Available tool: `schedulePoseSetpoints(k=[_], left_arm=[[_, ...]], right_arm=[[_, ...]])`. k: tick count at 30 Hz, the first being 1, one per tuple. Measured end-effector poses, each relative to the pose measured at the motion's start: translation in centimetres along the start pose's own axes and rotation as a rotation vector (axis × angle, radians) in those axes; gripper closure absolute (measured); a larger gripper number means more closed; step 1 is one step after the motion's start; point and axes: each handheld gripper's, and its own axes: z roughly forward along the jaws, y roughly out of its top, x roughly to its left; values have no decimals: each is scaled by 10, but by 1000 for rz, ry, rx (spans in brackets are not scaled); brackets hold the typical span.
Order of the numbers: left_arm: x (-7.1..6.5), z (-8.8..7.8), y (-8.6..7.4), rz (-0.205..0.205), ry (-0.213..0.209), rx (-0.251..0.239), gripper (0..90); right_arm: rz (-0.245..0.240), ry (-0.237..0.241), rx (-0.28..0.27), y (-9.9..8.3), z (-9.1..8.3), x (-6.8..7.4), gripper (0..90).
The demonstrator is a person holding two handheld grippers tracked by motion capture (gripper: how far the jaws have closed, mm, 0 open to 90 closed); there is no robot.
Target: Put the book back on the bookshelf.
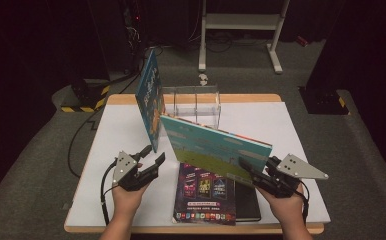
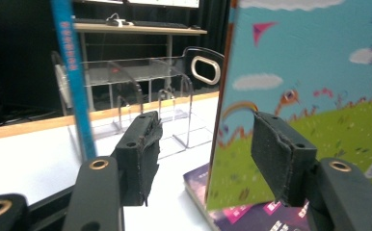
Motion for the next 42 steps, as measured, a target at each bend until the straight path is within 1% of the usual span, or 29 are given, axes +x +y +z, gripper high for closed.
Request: schedulePoseSetpoints(k=[2, 3, 4, 5, 6, 7, 8, 9, 10, 12, 13, 14, 15, 20, 21, 23, 24, 26, 30, 35, 37, 42], left_arm=[[3, -2, 1, -6, 11, 1, 435], [4, -2, 1, -15, 14, -3, 435], [5, -2, 1, -15, 16, -4, 436], [5, -2, 1, -15, 16, -6, 436], [5, -3, 2, -11, 16, -8, 436], [5, -3, 2, -13, 16, -9, 436], [5, -3, 3, -13, 16, -11, 437], [5, -4, 3, -9, 15, -10, 437], [6, -4, 3, -6, 15, -8, 437], [7, -5, 4, -16, 16, -13, 438], [7, -6, 5, -15, 15, -13, 439], [7, -6, 6, -22, 13, -17, 440], [9, -8, 7, -14, 13, -13, 440], [13, -10, 10, -32, 23, -22, 441], [15, -10, 10, -26, 25, -20, 442], [15, -10, 10, -48, 25, -30, 442], [15, -10, 10, -52, 26, -32, 443], [16, -11, 10, -48, 25, -25, 443], [15, -11, 10, -55, 22, -25, 443], [14, -12, 11, -51, 16, -23, 444], [13, -12, 12, -48, 13, -18, 445], [9, -12, 12, -49, 0, -13, 450]], right_arm=[[-20, 19, 2, 0, 0, 2, 772], [-26, 42, 4, 0, -1, 4, 796], [-32, 0, 10, 1, 0, 9, 790], [-35, -22, 20, 3, 1, 11, 791], [-29, -19, 23, 4, 2, 11, 800], [-1, 10, 13, 5, 3, 9, 807], [-3, 28, 5, 5, 5, 9, 807], [-28, 24, 9, 7, 7, 14, 808], [-37, 9, 10, 9, 10, 18, 808], [-48, -4, 9, 12, 17, 24, 808], [-47, -7, 9, 13, 21, 25, 808], [-44, -10, 10, 13, 25, 26, 808], [-40, -16, 11, 14, 30, 27, 808], [-14, -41, -4, 15, 48, 26, 808], [-8, -43, -7, 15, 51, 26, 808], [-5, -51, -12, 15, 57, 26, 807], [-4, -56, -13, 15, 60, 27, 807], [-7, -66, -14, 15, 66, 28, 806], [-18, -82, -9, 17, 75, 33, 805], [-43, -92, 3, 19, 86, 39, 805], [-45, -96, 10, 20, 90, 41, 804], [-50, -95, 26, 22, 93, 45, 804]])
